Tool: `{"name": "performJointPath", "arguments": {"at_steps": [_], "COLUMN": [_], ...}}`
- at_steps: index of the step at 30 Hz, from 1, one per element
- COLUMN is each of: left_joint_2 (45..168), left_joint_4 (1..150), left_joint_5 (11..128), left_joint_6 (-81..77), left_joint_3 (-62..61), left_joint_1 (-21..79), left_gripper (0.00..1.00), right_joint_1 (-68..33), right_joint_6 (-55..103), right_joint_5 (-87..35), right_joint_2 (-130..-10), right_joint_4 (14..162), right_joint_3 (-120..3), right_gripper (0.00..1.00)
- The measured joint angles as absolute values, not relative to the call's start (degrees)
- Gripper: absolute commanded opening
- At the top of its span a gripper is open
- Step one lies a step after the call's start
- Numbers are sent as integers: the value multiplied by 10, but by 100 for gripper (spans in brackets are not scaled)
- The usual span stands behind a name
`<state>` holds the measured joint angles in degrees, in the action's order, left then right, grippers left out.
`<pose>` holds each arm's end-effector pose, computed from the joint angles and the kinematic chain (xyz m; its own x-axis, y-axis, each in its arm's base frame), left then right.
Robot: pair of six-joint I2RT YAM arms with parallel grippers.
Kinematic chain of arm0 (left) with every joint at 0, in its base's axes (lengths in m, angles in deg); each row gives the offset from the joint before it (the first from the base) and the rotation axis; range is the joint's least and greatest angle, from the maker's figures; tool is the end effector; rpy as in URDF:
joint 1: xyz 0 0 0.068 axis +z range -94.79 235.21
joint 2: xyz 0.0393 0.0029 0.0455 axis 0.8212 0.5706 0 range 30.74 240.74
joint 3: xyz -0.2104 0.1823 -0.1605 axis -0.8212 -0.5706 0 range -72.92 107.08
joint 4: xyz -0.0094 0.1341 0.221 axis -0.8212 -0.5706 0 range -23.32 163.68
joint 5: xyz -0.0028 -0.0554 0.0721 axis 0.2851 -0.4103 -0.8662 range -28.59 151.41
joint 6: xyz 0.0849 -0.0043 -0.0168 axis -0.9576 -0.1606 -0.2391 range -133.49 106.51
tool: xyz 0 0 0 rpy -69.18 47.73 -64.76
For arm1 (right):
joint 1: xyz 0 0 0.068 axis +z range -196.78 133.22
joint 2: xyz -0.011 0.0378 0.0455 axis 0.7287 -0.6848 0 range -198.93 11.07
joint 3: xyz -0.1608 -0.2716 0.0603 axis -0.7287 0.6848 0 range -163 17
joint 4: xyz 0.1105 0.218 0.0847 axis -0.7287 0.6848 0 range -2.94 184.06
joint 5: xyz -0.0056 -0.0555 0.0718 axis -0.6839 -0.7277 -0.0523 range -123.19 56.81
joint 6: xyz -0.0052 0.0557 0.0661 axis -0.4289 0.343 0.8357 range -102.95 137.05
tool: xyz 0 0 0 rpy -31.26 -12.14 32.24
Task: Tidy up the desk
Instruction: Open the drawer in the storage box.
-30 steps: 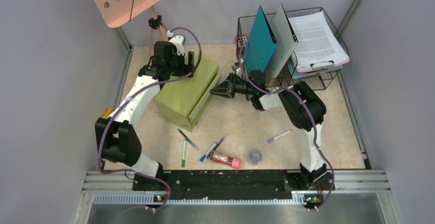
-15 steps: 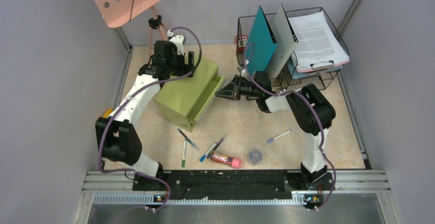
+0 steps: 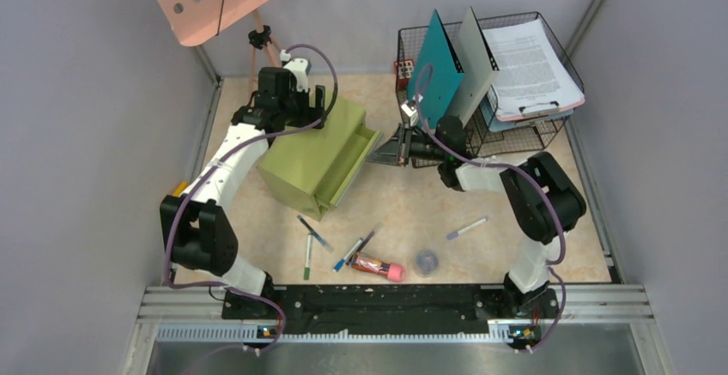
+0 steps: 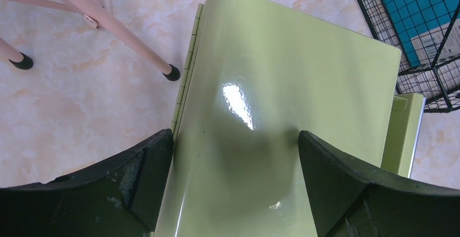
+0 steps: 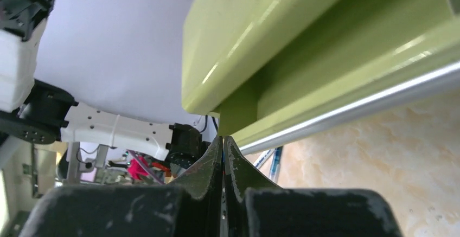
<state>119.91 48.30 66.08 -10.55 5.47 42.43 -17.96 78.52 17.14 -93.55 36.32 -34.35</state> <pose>0.3749 -0.0913 0.3523 -0.5893 0.0812 -0.8038 0.2546 0.9629 -0.0894 0.3351 0.2516 0.2537 -0.8807 0.1555 -0.4474 -0.4349 0.1087 0.8939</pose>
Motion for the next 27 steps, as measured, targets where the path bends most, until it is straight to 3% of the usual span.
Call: {"name": "performJointPath", "arguments": {"at_steps": [3,7,11,19,23,27], "left_joint_2": [1199,1199,1197,1185,1181,1180], "left_joint_4": [483,482,479,452,439,432], "left_joint_5": [661,661,661,649,643,639], "left_joint_6": [-105,-107,-111,-120,-122,-123], "left_joint_3": [55,55,55,56,58,60], "left_joint_1": [424,424,424,423,423,423], "left_gripper": [90,92,96,98,98,98], "right_joint_1": [-180,-180,-180,-179,-168,-142], "right_joint_6": [767,730,645,442,359,280], "right_joint_5": [178,182,180,150,120,77], "right_joint_2": [-915,-909,-890,-843,-838,-839], "right_joint_4": [360,385,484,700,775,847], "right_joint_3": [-344,-344,-344,-423,-476,-523], "right_gripper": [3,29,43,54,52,44]}}
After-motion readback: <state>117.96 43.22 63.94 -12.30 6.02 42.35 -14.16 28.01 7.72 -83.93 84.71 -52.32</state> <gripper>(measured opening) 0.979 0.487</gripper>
